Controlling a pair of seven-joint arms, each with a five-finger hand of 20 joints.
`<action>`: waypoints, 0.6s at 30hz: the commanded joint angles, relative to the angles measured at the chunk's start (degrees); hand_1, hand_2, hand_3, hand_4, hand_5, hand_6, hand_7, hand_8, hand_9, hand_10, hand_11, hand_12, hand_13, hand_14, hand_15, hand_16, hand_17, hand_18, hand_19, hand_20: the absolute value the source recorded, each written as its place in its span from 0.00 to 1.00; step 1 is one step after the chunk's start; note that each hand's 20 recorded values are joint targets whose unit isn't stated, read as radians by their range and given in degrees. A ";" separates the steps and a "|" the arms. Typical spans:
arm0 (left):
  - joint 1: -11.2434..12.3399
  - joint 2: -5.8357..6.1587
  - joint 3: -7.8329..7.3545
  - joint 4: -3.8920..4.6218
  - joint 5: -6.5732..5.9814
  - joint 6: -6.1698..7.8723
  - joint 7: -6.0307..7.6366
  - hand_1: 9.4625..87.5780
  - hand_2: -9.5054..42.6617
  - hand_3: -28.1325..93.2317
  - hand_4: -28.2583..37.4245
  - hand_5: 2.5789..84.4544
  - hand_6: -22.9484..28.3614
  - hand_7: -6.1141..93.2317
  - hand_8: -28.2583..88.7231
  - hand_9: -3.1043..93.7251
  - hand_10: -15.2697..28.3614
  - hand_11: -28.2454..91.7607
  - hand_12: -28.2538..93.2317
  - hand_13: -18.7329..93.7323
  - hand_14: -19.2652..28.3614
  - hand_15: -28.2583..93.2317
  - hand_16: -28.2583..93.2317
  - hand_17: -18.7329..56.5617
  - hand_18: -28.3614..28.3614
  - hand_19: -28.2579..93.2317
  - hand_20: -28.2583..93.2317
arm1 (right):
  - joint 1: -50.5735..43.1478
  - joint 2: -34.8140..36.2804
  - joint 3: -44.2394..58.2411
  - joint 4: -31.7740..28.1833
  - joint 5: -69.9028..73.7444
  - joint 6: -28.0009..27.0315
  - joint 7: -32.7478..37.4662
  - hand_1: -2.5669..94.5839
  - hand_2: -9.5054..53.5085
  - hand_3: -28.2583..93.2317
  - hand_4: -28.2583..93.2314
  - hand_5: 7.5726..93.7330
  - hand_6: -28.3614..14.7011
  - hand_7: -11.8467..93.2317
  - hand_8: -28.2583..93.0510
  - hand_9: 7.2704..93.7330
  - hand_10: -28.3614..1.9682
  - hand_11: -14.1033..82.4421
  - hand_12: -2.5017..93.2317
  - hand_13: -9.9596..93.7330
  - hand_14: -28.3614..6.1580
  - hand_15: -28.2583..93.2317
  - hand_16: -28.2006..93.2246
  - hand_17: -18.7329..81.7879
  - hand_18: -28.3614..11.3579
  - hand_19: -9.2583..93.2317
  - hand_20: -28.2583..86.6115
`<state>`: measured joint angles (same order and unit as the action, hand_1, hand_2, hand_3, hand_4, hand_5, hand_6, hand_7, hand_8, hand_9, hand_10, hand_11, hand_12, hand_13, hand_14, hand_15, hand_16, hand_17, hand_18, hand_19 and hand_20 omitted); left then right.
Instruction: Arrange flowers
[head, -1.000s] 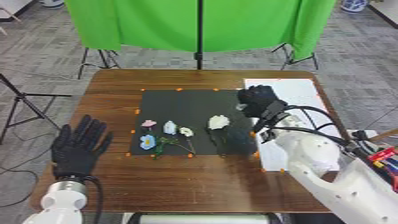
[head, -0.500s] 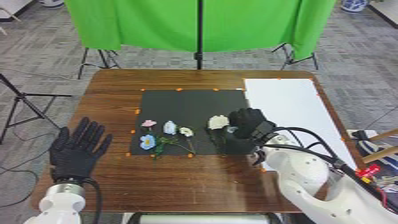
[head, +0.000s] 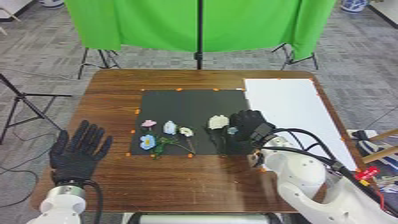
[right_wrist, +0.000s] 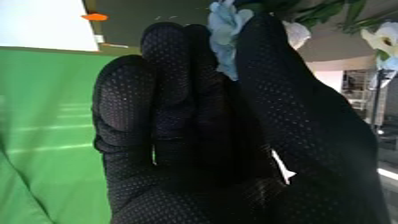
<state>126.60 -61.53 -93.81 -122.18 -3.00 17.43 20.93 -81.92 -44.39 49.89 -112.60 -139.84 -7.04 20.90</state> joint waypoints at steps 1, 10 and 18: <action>0.12 -0.50 0.41 0.68 -0.95 0.35 -0.81 0.21 0.48 0.84 0.00 0.53 0.57 0.27 0.15 0.47 0.69 0.46 0.34 0.44 0.72 0.63 0.20 0.19 0.78 0.57 0.41 | -1.33 1.22 0.30 0.47 -1.65 -0.29 0.91 0.61 0.00 0.77 0.00 0.55 0.57 0.29 0.14 0.71 0.50 0.41 0.50 0.71 0.57 0.65 0.53 0.59 0.25 0.90 0.46; -0.35 -0.45 0.51 0.27 -3.32 4.41 -0.76 0.22 0.50 0.84 0.00 0.55 0.58 0.31 0.14 0.48 0.70 0.49 0.35 0.45 0.72 0.65 0.20 0.19 0.78 0.58 0.42 | -1.31 2.27 0.23 0.30 0.59 0.60 1.61 0.52 0.00 0.81 0.00 0.45 0.52 0.24 0.15 0.60 0.38 0.48 0.29 0.66 0.45 0.70 0.44 0.56 0.22 0.88 0.46; -0.38 -0.07 0.57 0.20 -3.57 4.12 -0.58 0.22 0.51 0.84 0.00 0.55 0.58 0.32 0.14 0.49 0.70 0.49 0.35 0.45 0.72 0.66 0.19 0.19 0.77 0.58 0.42 | -3.58 4.29 3.24 -2.34 1.98 2.85 4.02 0.46 0.00 0.79 0.00 0.39 0.48 0.21 0.16 0.57 0.33 0.47 0.28 0.64 0.42 0.71 0.42 0.54 0.20 0.88 0.46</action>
<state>125.44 -61.64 -93.65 -122.10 -6.25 21.92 20.43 -83.60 -42.30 50.47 -112.95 -138.59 -6.86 22.05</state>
